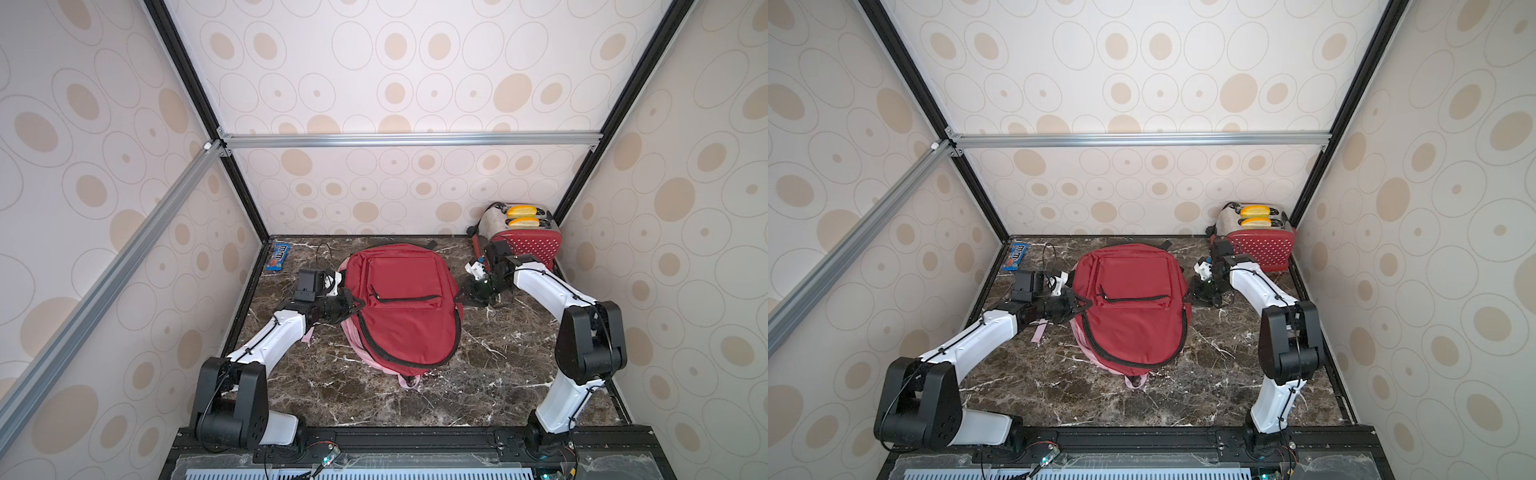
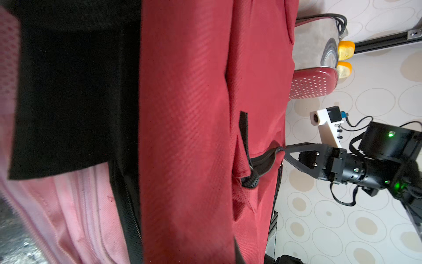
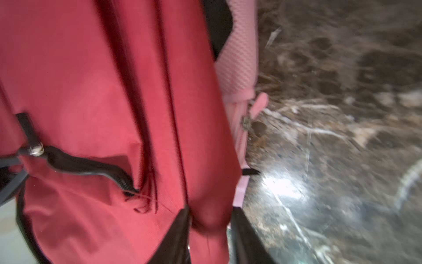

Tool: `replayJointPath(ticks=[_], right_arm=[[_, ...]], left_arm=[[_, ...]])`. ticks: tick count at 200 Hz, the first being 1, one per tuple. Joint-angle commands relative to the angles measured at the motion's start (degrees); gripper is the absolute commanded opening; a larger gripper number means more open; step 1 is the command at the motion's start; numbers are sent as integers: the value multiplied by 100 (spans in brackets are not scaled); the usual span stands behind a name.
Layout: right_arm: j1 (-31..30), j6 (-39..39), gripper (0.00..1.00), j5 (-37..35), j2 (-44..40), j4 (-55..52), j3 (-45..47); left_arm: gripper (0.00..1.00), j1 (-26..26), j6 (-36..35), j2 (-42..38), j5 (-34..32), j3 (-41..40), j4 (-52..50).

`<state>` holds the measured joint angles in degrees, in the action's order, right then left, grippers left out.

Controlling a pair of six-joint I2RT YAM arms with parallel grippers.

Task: Zip up the backpack
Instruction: Zip the zipper on the backpack.

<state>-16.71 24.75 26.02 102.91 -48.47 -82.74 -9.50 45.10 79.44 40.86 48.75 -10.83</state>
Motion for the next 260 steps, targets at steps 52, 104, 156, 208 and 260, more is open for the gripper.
replayJointPath(ticks=[52, 104, 156, 208, 260], right_arm=[[-1059, -642, 55, -2906, 118, -2355, -2885], [-2374, -819, 46, -2083, 1787, -3061, -5503], [-2853, -709, 46, -1475, 2350, -2770, -5604], [-2961, -636, 47, -923, 2405, -2414, -5626], [-3095, -614, 48, -496, 2469, -2255, -5604]], left_arm=[[0, -49, -535, -599, -647, -14, -791], [0, -56, -581, -715, -890, -92, -1004], [0, -128, -387, -653, -726, 24, -836], [0, -220, 14, -749, -539, 178, -638], [0, -354, 233, -864, -388, 222, -535]])
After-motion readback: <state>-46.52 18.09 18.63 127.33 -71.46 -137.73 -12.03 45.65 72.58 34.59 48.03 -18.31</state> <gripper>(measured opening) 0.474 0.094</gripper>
